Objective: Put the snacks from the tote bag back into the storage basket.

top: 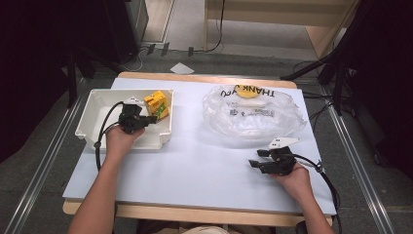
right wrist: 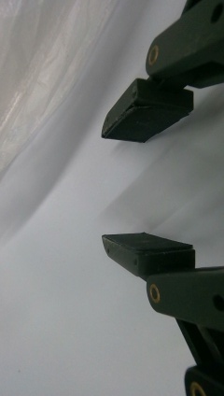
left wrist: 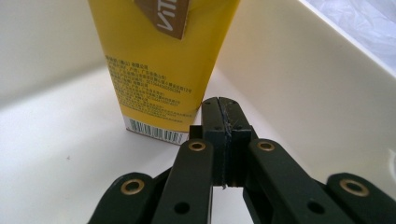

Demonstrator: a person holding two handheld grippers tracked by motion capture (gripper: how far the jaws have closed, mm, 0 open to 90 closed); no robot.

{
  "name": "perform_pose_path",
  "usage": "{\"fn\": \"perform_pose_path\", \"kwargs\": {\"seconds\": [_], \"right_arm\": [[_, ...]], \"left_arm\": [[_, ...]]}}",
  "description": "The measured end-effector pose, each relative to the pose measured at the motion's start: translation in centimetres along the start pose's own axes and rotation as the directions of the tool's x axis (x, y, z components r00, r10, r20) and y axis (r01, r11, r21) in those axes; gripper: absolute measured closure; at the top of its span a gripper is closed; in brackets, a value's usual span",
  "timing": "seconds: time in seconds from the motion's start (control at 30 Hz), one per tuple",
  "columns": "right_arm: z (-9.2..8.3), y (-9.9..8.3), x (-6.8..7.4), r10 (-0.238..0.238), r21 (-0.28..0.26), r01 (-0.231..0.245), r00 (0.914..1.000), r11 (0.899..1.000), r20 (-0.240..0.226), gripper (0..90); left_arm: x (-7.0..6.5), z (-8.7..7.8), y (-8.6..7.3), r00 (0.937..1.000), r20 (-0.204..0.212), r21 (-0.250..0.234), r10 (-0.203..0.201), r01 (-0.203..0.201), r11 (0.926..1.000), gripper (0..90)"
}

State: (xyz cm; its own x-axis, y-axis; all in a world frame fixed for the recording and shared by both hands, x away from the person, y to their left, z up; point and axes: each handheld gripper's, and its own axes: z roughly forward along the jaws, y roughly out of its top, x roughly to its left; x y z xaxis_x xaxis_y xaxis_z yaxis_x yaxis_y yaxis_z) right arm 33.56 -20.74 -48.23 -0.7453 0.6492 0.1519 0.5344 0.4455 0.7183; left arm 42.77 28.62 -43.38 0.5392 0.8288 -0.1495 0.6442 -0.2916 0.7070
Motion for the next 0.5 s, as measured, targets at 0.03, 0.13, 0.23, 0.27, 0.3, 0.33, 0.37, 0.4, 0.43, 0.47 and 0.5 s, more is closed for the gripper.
{"fn": "perform_pose_path", "kwargs": {"seconds": [0.03, 0.13, 0.23, 0.27, 0.3, 0.33, 0.37, 0.4, 0.43, 0.47, 0.5], "right_arm": [[0.01, 0.00, 0.00, 0.000, -0.001, 0.000, 1.0000, 1.000, 0.000, 43.4], [0.01, -0.01, 0.01, 0.000, -0.001, 0.000, 1.0000, 1.000, 0.001, 43.4], [0.02, 0.00, 0.00, -0.003, -0.002, 0.003, 1.0000, 1.000, 0.002, 43.4], [0.02, 0.00, 0.00, -0.003, -0.002, 0.003, 1.0000, 1.000, 0.002, 43.4], [0.01, -0.01, 0.02, 0.000, -0.001, 0.000, 1.0000, 1.000, 0.001, 43.4], [0.01, -0.01, 0.01, -0.004, -0.001, 0.004, 1.0000, 1.000, 0.002, 43.3], [0.01, -0.01, 0.01, -0.004, -0.001, 0.004, 1.0000, 1.000, 0.002, 43.3], [0.01, -0.01, 0.01, -0.004, -0.001, 0.004, 1.0000, 1.000, 0.002, 43.3], [0.02, -0.01, 0.01, -0.003, -0.002, 0.003, 1.0000, 1.000, 0.002, 43.3], [0.01, -0.01, 0.02, -0.003, -0.001, 0.003, 1.0000, 1.000, 0.003, 43.3], [0.02, -0.01, 0.02, -0.005, -0.002, 0.005, 1.0000, 1.000, 0.002, 43.3]], "left_arm": [[0.07, -0.01, 0.00, 1.0000, 0.001, 0.001, -0.001, 0.001, 1.0000, 90.0], [0.18, -0.03, 0.02, 0.9999, -0.006, -0.001, -0.009, 0.009, 1.0000, 90.0], [0.35, -0.04, 0.02, 0.9999, -0.010, -0.005, -0.011, 0.011, 0.9999, 90.0], [0.43, -0.03, 0.02, 0.9998, -0.010, -0.007, -0.018, 0.018, 0.9998, 90.0], [0.47, 0.00, 0.00, 0.9996, -0.015, -0.011, -0.025, 0.024, 0.9996, 90.0], [0.59, -0.01, 0.01, 0.9996, -0.013, -0.005, -0.024, 0.024, 0.9997, 90.0], [0.64, 0.03, -0.01, 0.9995, -0.015, -0.009, -0.028, 0.028, 0.9996, 90.0], [0.71, 0.05, -0.01, 0.9992, -0.021, -0.008, -0.033, 0.033, 0.9994, 90.0], [0.77, 0.07, -0.02, 0.9992, -0.019, -0.010, -0.035, 0.035, 0.9993, 90.0], [0.87, 0.05, 0.00, 0.9990, -0.023, -0.010, -0.039, 0.038, 0.9992, 90.0], [0.92, 0.05, 0.01, 0.9988, -0.024, -0.010, -0.043, 0.043, 0.9990, 90.0]]}}
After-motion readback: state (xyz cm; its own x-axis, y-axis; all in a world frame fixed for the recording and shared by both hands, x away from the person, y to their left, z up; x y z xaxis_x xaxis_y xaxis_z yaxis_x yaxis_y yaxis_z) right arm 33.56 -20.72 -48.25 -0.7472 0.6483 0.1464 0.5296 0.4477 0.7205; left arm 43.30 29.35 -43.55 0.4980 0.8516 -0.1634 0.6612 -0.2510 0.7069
